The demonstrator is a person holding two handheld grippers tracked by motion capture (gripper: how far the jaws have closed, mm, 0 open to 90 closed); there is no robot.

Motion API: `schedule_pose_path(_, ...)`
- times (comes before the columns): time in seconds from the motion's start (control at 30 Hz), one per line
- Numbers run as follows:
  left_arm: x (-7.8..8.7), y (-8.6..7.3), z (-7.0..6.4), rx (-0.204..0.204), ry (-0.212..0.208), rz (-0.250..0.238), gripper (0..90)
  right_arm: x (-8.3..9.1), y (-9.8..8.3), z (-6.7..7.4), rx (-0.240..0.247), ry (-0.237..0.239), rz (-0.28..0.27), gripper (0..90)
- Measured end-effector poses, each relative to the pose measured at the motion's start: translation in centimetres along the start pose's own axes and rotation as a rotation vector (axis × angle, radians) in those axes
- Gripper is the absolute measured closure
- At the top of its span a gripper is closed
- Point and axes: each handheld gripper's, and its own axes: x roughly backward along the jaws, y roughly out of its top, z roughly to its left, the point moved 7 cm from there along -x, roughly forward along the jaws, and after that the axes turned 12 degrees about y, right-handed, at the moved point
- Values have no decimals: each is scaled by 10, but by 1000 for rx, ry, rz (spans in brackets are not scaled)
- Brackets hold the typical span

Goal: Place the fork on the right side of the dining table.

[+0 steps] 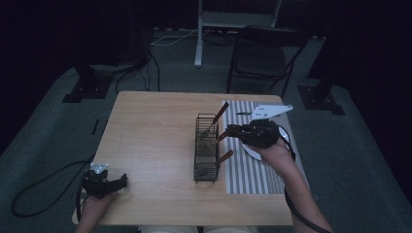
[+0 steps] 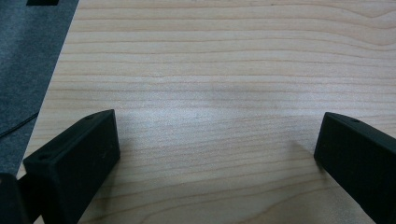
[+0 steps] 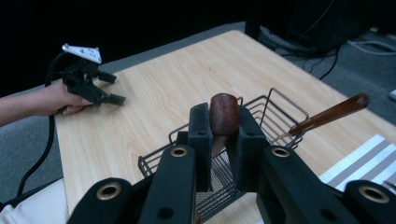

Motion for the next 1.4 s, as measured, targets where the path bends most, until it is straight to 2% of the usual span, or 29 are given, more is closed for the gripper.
schedule_pose_path(0.17,0,0,0,1,0,0,5,13,9,6,6,5,-19,808)
schedule_pose_path(0.2,0,0,0,1,0,0,5,21,13,8,14,-7,-29,809)
schedule_pose_path(0.33,0,0,0,0,-1,1,5,35,17,8,17,-27,-50,808)
schedule_pose_path(0.63,0,0,0,1,-1,1,5,58,10,0,-7,-91,-76,809)
schedule_pose_path(0.8,0,0,0,-1,0,1,5,67,-4,-7,-37,-116,-85,809)
schedule_pose_path(1.1,0,0,0,2,0,0,5,74,-45,-18,-113,-154,-63,808)
schedule_pose_path(1.4,0,0,0,0,0,0,5,75,-86,-23,-192,-191,-69,808)
